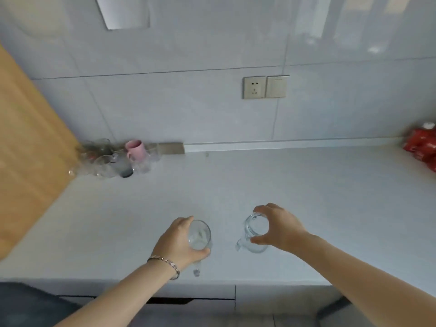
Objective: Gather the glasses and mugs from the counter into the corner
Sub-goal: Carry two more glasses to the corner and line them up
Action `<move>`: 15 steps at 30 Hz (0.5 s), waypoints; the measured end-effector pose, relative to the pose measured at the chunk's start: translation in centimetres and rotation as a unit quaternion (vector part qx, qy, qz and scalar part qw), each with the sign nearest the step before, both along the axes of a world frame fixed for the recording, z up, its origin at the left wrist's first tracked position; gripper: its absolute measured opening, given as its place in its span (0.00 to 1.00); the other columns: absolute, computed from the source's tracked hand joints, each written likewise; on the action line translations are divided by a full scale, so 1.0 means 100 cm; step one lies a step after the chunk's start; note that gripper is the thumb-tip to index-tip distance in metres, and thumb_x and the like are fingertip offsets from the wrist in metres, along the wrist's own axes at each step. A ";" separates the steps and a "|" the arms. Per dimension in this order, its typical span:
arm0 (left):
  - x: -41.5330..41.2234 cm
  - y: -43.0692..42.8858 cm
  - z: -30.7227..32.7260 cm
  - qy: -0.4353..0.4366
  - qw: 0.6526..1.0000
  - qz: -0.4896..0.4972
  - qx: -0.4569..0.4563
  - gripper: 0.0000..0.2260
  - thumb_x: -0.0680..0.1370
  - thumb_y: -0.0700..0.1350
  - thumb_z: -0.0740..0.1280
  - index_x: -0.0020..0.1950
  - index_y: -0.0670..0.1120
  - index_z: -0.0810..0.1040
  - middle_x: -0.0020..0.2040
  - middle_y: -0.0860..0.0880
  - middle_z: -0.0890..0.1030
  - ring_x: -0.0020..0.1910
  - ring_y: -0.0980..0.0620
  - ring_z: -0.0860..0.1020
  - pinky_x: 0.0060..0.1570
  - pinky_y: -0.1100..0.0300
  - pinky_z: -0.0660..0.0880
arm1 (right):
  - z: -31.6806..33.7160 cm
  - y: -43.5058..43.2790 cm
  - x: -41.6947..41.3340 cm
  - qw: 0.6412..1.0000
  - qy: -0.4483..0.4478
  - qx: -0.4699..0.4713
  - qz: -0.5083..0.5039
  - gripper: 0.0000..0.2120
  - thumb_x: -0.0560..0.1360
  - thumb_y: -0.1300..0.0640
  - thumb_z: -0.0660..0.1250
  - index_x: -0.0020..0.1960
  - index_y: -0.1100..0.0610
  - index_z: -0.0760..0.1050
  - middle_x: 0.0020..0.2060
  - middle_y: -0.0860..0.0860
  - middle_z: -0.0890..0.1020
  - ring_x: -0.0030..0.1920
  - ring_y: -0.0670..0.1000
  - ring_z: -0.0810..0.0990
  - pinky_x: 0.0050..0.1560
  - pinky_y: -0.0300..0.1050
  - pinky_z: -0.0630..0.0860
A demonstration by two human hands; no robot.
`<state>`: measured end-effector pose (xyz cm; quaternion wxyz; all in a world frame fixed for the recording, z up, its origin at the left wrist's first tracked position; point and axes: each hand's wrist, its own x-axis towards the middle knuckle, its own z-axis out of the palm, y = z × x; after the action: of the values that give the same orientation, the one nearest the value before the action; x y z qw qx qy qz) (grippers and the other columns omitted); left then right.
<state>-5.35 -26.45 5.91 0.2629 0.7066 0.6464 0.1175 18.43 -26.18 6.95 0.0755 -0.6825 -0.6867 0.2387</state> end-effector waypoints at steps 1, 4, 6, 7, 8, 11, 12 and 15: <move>-0.029 0.007 0.000 0.013 1.000 0.009 0.004 0.39 0.67 0.56 0.73 0.73 0.48 0.61 0.71 0.51 0.67 0.67 0.53 0.70 0.66 0.62 0.67 | -0.001 0.013 -0.027 1.000 0.002 -0.008 0.014 0.32 0.65 0.44 0.74 0.66 0.47 0.69 0.59 0.45 0.75 0.60 0.49 0.75 0.53 0.41 0.72; -0.105 0.030 0.004 0.046 0.998 0.043 -0.003 0.35 0.68 0.55 0.72 0.70 0.47 0.64 0.69 0.50 0.68 0.64 0.51 0.72 0.61 0.61 0.70 | -0.002 0.052 -0.100 0.998 -0.001 -0.029 0.056 0.32 0.64 0.44 0.75 0.66 0.47 0.69 0.58 0.45 0.75 0.61 0.49 0.75 0.56 0.43 0.73; -0.150 0.049 0.004 0.063 0.996 0.066 -0.024 0.31 0.66 0.55 0.72 0.66 0.47 0.67 0.66 0.50 0.70 0.60 0.50 0.75 0.56 0.59 0.73 | -0.002 0.077 -0.140 0.996 -0.003 -0.035 0.080 0.31 0.64 0.45 0.74 0.65 0.47 0.70 0.57 0.46 0.76 0.60 0.49 0.75 0.56 0.43 0.73; -0.170 0.058 0.003 0.072 0.994 0.074 -0.034 0.29 0.66 0.55 0.72 0.62 0.47 0.69 0.63 0.50 0.71 0.57 0.50 0.76 0.54 0.59 0.74 | -0.003 0.090 -0.158 0.995 -0.004 -0.037 0.091 0.31 0.64 0.45 0.74 0.65 0.47 0.70 0.57 0.46 0.76 0.59 0.49 0.75 0.55 0.42 0.73; -0.188 0.068 0.001 0.079 0.993 0.082 -0.037 0.27 0.65 0.55 0.72 0.60 0.47 0.70 0.61 0.50 0.72 0.55 0.49 0.76 0.54 0.58 0.76 | -0.003 0.103 -0.175 0.994 -0.005 -0.037 0.100 0.31 0.65 0.46 0.74 0.65 0.48 0.70 0.57 0.46 0.76 0.59 0.49 0.75 0.55 0.42 0.72; -0.234 0.099 -0.004 0.083 0.988 0.119 -0.047 0.31 0.66 0.55 0.71 0.65 0.47 0.67 0.64 0.50 0.71 0.57 0.50 0.75 0.56 0.58 0.75 | -0.007 0.144 -0.219 0.991 -0.009 -0.033 0.128 0.32 0.65 0.46 0.74 0.66 0.48 0.69 0.58 0.46 0.76 0.60 0.49 0.75 0.54 0.41 0.71; -0.247 0.110 -0.006 0.083 0.987 0.132 -0.049 0.31 0.65 0.56 0.71 0.65 0.48 0.67 0.65 0.51 0.70 0.57 0.50 0.75 0.55 0.58 0.75 | -0.008 0.159 -0.232 0.990 -0.010 -0.032 0.139 0.32 0.65 0.47 0.74 0.66 0.48 0.69 0.58 0.46 0.76 0.60 0.49 0.75 0.54 0.41 0.71; -0.285 0.140 -0.018 0.065 0.977 0.194 -0.063 0.34 0.62 0.59 0.71 0.65 0.50 0.69 0.65 0.52 0.71 0.57 0.50 0.77 0.54 0.58 0.76 | -0.013 0.202 -0.271 0.984 -0.013 -0.024 0.178 0.32 0.65 0.47 0.74 0.67 0.48 0.69 0.58 0.46 0.75 0.59 0.49 0.76 0.54 0.41 0.72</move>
<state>-33.84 -12.50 4.11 0.2367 0.5555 0.7932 0.0792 -8.69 -5.99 5.67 0.0061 -0.5537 -0.7924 0.2560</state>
